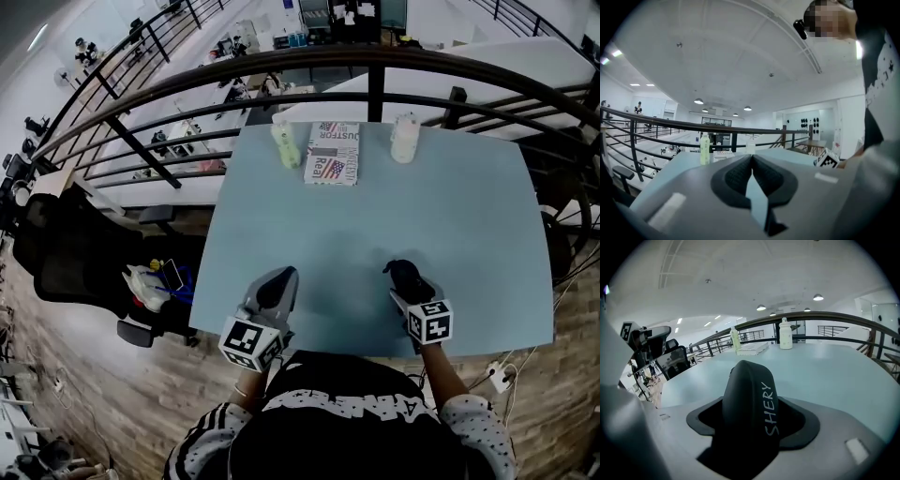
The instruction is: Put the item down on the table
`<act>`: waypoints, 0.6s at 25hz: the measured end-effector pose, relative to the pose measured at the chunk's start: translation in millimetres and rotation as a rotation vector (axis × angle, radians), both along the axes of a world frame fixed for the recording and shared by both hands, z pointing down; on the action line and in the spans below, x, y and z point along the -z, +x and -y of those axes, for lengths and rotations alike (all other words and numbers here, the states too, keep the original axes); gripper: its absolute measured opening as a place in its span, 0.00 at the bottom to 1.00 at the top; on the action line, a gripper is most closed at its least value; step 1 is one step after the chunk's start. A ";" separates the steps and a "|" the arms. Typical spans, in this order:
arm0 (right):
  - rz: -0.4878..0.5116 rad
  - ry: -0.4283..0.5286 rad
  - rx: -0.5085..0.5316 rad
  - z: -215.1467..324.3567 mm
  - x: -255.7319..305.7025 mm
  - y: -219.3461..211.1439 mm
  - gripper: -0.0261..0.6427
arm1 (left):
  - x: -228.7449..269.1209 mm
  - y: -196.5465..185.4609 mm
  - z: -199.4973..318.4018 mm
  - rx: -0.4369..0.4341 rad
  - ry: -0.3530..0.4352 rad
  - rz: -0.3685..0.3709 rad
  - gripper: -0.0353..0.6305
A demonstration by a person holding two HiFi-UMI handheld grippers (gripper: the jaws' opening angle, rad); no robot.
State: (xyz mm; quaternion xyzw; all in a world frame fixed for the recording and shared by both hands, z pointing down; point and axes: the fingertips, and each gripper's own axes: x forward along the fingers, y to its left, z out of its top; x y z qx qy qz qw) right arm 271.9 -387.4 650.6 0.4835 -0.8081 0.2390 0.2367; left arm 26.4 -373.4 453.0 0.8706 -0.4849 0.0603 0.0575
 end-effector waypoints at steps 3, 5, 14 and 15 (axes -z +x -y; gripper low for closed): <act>-0.005 -0.019 -0.008 -3.9 -6.3 2.8 0.56 | -0.8 1.4 -1.4 -0.006 -0.006 0.005 0.05; -0.004 -0.027 -0.013 -5.3 -8.7 5.1 0.56 | -0.5 3.2 -1.5 -0.008 -0.007 0.008 0.05; -0.006 -0.030 -0.030 -5.0 -12.2 7.1 0.56 | -2.0 3.1 -2.1 -0.006 -0.014 0.020 0.05; -0.005 -0.030 -0.033 -4.6 -12.2 7.3 0.56 | -1.6 2.7 -1.4 -0.006 -0.013 0.020 0.05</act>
